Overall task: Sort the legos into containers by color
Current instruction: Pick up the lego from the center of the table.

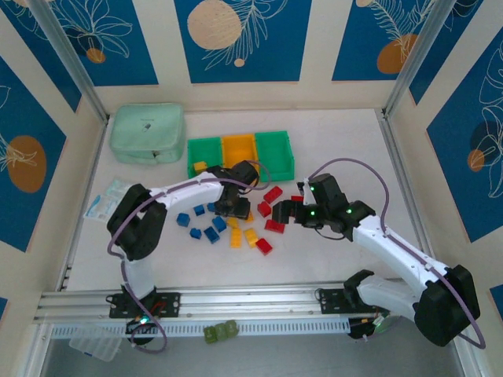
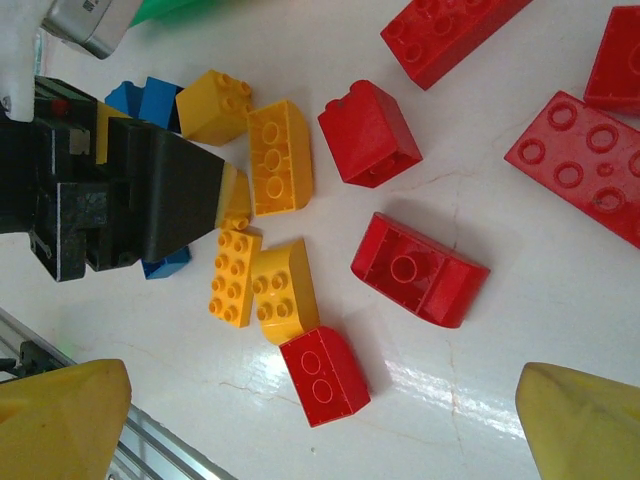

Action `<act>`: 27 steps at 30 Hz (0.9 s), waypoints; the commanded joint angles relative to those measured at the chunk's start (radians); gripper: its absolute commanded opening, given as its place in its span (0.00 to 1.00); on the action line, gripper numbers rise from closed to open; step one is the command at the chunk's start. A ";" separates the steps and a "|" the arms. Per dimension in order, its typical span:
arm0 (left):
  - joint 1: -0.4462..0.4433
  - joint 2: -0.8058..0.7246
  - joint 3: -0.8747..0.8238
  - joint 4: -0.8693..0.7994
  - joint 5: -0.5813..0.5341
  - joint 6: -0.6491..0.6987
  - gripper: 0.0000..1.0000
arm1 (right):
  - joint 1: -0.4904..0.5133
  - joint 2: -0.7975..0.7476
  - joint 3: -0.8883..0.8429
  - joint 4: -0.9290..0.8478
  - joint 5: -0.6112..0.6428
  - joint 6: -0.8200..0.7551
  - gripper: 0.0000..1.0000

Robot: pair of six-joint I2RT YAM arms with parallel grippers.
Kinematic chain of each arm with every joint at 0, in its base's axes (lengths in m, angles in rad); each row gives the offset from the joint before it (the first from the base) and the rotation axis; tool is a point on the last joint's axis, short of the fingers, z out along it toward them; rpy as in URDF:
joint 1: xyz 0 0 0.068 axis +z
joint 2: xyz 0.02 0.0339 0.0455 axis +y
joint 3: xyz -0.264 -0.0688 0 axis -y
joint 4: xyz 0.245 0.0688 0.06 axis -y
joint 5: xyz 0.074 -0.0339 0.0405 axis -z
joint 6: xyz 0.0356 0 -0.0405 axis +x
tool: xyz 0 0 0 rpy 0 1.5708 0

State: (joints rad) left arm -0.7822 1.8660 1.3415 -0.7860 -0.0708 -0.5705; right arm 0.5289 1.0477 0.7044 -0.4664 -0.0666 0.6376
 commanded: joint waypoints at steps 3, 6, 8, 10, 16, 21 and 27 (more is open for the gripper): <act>-0.016 0.034 0.024 -0.053 0.009 0.021 0.51 | -0.001 -0.022 -0.019 -0.033 -0.003 0.016 0.99; -0.023 0.048 0.022 -0.059 0.011 0.028 0.48 | -0.006 -0.013 -0.016 -0.030 -0.002 0.003 0.99; -0.025 0.047 0.016 -0.055 0.018 0.024 0.45 | -0.014 0.000 -0.010 -0.028 -0.011 -0.008 0.99; -0.031 0.043 0.000 -0.045 0.033 0.023 0.45 | -0.020 0.012 0.005 -0.041 -0.018 -0.019 0.99; -0.031 0.073 0.011 -0.065 -0.010 0.024 0.36 | -0.039 0.011 0.022 -0.046 -0.020 -0.031 0.99; -0.032 0.042 0.053 -0.101 -0.044 0.033 0.29 | -0.050 0.006 0.042 -0.055 -0.023 -0.044 0.99; -0.029 -0.027 0.069 -0.112 -0.069 0.029 0.29 | -0.053 -0.008 0.060 -0.055 -0.027 -0.058 0.99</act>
State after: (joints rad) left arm -0.8036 1.9018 1.3689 -0.8536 -0.1062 -0.5476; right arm 0.4801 1.0584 0.7292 -0.5003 -0.0685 0.6041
